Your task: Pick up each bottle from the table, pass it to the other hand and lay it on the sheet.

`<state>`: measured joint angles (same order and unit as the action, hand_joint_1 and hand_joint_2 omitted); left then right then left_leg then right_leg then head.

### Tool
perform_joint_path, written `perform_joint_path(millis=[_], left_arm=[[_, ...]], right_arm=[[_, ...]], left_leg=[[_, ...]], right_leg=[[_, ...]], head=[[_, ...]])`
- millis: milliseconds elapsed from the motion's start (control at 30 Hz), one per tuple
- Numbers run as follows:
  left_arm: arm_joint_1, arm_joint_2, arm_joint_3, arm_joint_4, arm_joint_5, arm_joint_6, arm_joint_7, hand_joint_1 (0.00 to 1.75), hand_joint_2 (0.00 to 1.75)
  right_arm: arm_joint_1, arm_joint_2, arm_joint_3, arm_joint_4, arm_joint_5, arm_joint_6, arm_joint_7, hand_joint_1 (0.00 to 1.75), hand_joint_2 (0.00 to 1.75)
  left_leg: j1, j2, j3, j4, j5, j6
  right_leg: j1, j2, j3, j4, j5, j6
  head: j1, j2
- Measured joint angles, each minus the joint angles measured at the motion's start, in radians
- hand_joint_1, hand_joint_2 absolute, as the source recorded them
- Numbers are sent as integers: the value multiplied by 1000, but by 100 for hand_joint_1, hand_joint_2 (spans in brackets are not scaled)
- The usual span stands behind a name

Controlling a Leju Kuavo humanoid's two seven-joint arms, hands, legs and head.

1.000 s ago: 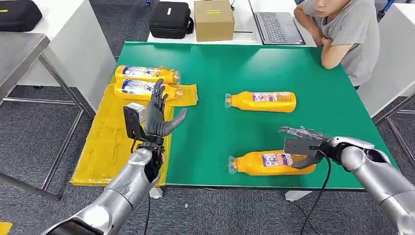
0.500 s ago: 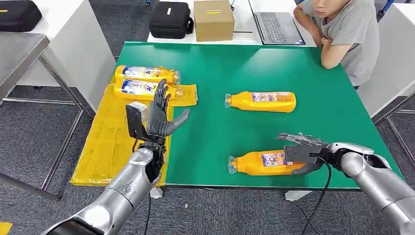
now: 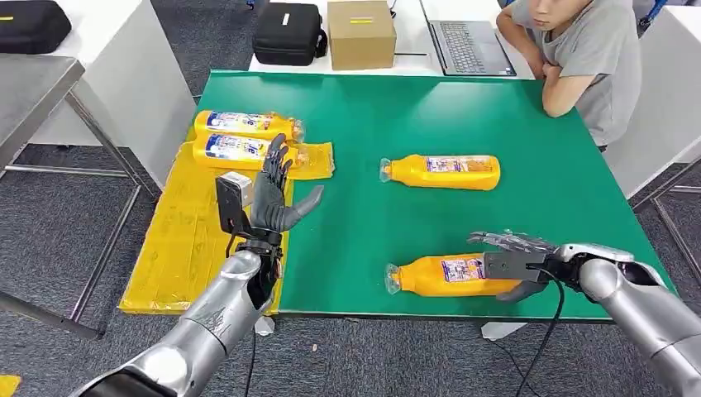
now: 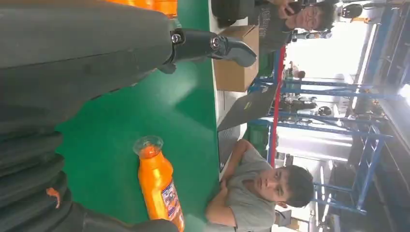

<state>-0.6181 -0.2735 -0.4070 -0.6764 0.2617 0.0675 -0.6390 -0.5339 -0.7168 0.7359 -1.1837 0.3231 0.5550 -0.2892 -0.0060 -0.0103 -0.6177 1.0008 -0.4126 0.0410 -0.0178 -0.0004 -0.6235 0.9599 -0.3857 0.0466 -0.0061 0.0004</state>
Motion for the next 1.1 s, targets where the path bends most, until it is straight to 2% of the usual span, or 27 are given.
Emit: perform_joint_path(millis=[667, 933, 1100], left_arm=[[-1, -11, -6, 0, 0, -14, 8, 0, 175], [-3, -16, -16, 9, -25, 43, -33, 0, 175], [-3, -17, -19, 9, -35, 63, -43, 0, 175]], right_arm=[[66, 21, 35, 9, 34, -72, -16, 0, 175], [104, 21, 21, 10, 119, -177, -25, 0, 175], [110, 32, 20, 13, 150, -203, -29, 0, 175]], left_leg=[[0, 0, 0, 0, 0, 0], [0, 0, 0, 0, 0, 0], [0, 0, 0, 0, 0, 0]], right_leg=[[0, 0, 0, 0, 0, 0], [0, 0, 0, 0, 0, 0], [0, 0, 0, 0, 0, 0]], head=[[0, 0], [0, 0], [0, 0]])
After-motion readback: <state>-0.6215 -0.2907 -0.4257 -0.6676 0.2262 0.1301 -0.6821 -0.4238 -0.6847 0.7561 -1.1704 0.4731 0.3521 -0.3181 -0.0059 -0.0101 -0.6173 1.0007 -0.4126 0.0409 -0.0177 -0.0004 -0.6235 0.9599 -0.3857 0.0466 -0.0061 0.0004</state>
